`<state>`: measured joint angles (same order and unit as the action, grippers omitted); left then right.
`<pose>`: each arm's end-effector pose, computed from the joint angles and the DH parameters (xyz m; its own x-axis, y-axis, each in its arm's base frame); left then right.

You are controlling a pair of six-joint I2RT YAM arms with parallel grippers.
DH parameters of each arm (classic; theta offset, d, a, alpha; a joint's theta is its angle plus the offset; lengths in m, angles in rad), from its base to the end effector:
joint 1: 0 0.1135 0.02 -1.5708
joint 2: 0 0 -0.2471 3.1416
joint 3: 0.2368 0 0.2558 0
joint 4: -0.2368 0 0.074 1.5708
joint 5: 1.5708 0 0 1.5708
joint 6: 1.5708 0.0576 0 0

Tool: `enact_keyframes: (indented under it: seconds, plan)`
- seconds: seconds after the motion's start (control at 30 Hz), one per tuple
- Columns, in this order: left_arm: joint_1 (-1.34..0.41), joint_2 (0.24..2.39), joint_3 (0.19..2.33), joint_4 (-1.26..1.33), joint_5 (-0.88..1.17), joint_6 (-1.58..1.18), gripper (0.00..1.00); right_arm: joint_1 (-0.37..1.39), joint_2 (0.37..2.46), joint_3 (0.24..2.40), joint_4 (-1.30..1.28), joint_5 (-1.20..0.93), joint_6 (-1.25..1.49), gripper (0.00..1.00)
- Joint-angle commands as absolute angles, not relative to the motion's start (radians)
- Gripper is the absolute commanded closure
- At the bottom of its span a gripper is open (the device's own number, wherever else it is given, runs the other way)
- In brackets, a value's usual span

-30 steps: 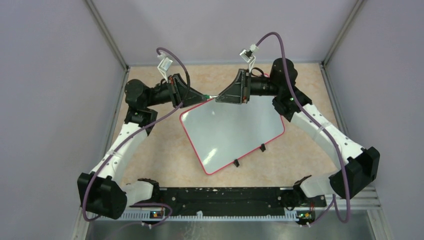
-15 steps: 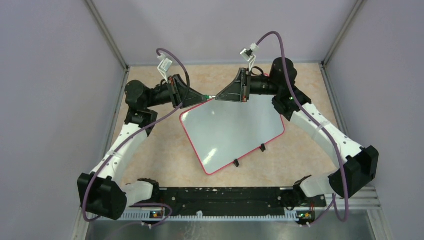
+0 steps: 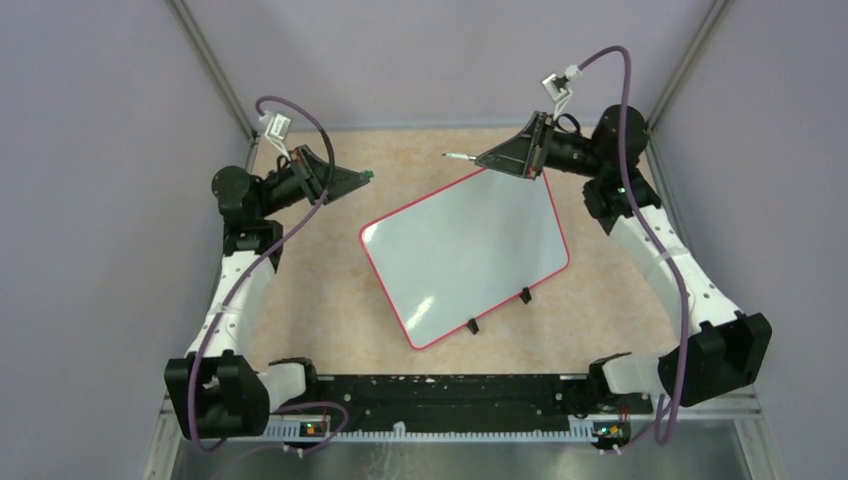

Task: Write a sentence on the whiteboard
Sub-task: Open the whiteboard marker at the center of the board, then place the pen cap at the center of the board.

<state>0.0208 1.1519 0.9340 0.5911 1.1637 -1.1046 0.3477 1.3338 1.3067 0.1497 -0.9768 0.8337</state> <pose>0.2664 -0.0474 0.3794 -0.5924 -0.3661 -0.7176 0.7062 0.1927 -0.6813 0.2824 0.1531 0.4199 -0.6365 0.2101 -0.7421 -0.7331 0.1345 0.6668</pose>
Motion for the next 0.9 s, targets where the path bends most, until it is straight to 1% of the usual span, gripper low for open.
enact_keyframes:
  seconds: [0.0, 0.03, 0.07, 0.1, 0.13, 0.2, 0.27, 0.37, 0.53, 0.87]
  plan:
    - [0.117, 1.15, 0.974, 0.593, 1.223, -1.063, 1.0, 0.269, 1.257, 1.289, 0.205, -1.035, 0.847, 1.0]
    - [0.139, 1.156, 1.015, 0.486, 1.236, -0.966, 1.0, 0.246, 1.25, 1.286, 0.183, -1.047, 0.832, 1.0]
    - [0.157, 1.164, 1.075, 0.293, 1.231, -0.797, 1.0, 0.222, 1.244, 1.283, 0.159, -1.054, 0.812, 1.0]
    - [0.164, 1.179, 1.166, 0.076, 1.169, -0.598, 1.0, 0.199, 1.235, 1.282, 0.126, -1.058, 0.784, 1.0]
    - [0.164, 1.199, 1.258, -0.264, 1.086, -0.366, 1.0, 0.183, 1.227, 1.285, 0.089, -1.061, 0.747, 1.0]
    - [0.161, 1.239, 1.371, -0.524, 0.934, -0.091, 1.0, 0.161, 1.211, 1.292, -0.005, -1.064, 0.663, 1.0]
    - [0.161, 1.284, 1.429, -0.669, 0.785, 0.079, 1.0, 0.156, 1.198, 1.307, -0.103, -1.061, 0.576, 1.0]
    - [0.161, 1.346, 1.443, -0.781, 0.601, 0.216, 1.0, 0.156, 1.181, 1.314, -0.177, -1.058, 0.496, 1.0]
    - [0.161, 1.478, 1.46, -0.866, 0.4, 0.363, 1.0, 0.155, 1.164, 1.32, -0.281, -1.056, 0.395, 1.0]
    - [0.138, 1.728, 1.416, -0.903, 0.212, 0.468, 0.99, 0.155, 1.111, 1.294, -0.452, -1.014, 0.17, 1.0]
